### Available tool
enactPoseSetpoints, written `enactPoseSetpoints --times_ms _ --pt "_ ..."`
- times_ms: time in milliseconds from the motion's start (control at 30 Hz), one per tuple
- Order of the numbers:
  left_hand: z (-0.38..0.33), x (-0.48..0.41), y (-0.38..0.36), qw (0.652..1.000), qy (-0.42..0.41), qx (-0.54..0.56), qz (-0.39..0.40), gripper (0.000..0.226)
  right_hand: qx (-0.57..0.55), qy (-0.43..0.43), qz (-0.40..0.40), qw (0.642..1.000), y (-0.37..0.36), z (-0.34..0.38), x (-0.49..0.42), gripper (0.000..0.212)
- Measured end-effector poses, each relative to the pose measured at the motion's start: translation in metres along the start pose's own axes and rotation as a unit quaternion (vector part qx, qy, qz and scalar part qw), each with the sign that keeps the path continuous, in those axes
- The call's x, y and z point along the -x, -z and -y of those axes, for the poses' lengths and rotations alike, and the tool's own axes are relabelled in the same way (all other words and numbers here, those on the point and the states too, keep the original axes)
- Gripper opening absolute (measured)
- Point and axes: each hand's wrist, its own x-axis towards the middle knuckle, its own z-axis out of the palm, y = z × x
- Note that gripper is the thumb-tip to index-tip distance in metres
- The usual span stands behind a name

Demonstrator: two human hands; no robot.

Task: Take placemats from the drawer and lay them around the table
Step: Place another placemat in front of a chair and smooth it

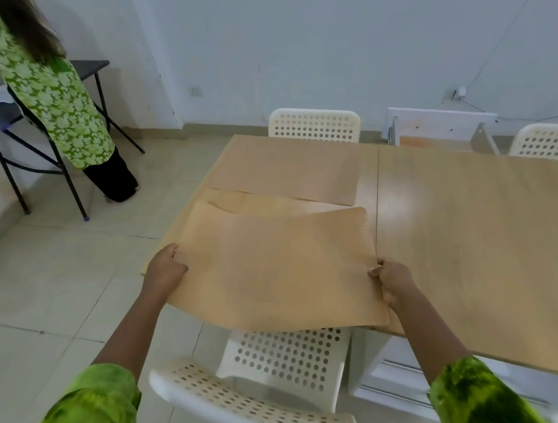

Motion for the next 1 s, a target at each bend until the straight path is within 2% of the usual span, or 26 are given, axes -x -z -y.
enactPoseSetpoints --times_ms 200,300,400,633,1000 --pt "0.026 -0.065 0.02 0.997 -0.036 -0.068 0.024 0.061 0.004 0.03 -0.108 0.994 -0.047 0.002 -0.004 0.025" --pt "0.032 -0.093 0.025 0.991 -0.058 -0.102 0.061 0.06 0.024 0.046 -0.186 0.981 -0.066 -0.001 -0.003 0.03" --pt "0.042 -0.112 0.028 0.985 -0.063 -0.129 0.1 0.06 0.075 0.046 -0.227 0.97 -0.08 -0.007 -0.001 0.036" --pt "0.056 -0.139 0.025 0.975 -0.081 -0.16 0.13 0.058 0.134 0.046 -0.22 0.965 -0.098 -0.009 0.01 0.053" --pt "0.066 -0.162 0.008 0.965 -0.087 -0.217 0.119 0.048 0.275 0.035 -0.225 0.934 -0.115 -0.015 -0.004 0.061"
